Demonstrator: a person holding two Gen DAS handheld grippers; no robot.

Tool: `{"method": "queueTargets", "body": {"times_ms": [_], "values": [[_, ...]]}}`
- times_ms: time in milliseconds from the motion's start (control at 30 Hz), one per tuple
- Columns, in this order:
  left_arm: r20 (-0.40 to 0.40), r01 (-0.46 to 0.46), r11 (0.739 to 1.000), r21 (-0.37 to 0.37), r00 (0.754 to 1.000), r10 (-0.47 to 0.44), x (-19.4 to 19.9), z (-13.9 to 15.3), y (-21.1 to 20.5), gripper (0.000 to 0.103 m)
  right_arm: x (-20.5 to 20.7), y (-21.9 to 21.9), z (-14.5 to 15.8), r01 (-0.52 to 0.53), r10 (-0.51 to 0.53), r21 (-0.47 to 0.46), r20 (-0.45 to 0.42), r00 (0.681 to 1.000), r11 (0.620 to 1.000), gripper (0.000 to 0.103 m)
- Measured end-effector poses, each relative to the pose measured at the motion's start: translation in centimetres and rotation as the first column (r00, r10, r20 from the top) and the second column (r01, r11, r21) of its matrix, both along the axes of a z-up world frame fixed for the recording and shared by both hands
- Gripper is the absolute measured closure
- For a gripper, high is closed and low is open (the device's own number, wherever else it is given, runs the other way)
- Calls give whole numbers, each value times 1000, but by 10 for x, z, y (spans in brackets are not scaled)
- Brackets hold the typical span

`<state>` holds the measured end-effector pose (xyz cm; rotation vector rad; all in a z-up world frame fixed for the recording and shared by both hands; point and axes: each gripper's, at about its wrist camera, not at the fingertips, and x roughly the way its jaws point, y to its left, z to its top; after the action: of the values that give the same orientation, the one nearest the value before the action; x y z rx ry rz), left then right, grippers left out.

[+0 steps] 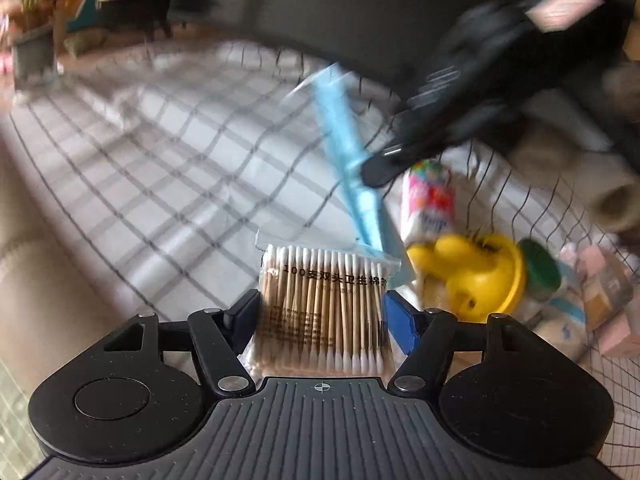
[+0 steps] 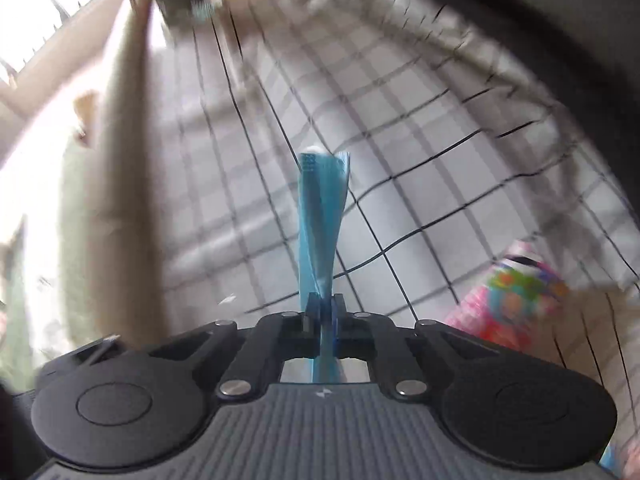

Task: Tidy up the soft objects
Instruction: 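Carry the swab bag and mask over the pink box and lower them in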

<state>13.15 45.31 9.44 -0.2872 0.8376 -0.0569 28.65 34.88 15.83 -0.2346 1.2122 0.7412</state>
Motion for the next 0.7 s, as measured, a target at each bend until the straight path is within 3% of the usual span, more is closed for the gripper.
{"method": "queueTargets", "body": {"times_ms": [167, 367, 433, 533, 700], "values": [[64, -1, 1000, 20, 998, 0, 11, 40, -12, 31, -26, -65, 78, 64, -73, 124, 65, 995, 990, 99], [98, 50, 996, -69, 994, -43, 18, 69, -39, 31, -63, -157, 137, 117, -160, 225, 182, 970, 967, 99], [99, 55, 998, -26, 994, -53, 23, 74, -56, 31, -71, -189, 147, 144, -199, 254, 204, 959, 956, 99], [83, 64, 997, -47, 995, -60, 25, 75, -76, 31, -78, -229, 153, 186, -248, 276, 209, 946, 943, 99], [77, 99, 995, 1, 992, -99, 32, 84, -116, 31, -93, -296, 148, 274, -339, 294, 198, 920, 916, 99]]}}
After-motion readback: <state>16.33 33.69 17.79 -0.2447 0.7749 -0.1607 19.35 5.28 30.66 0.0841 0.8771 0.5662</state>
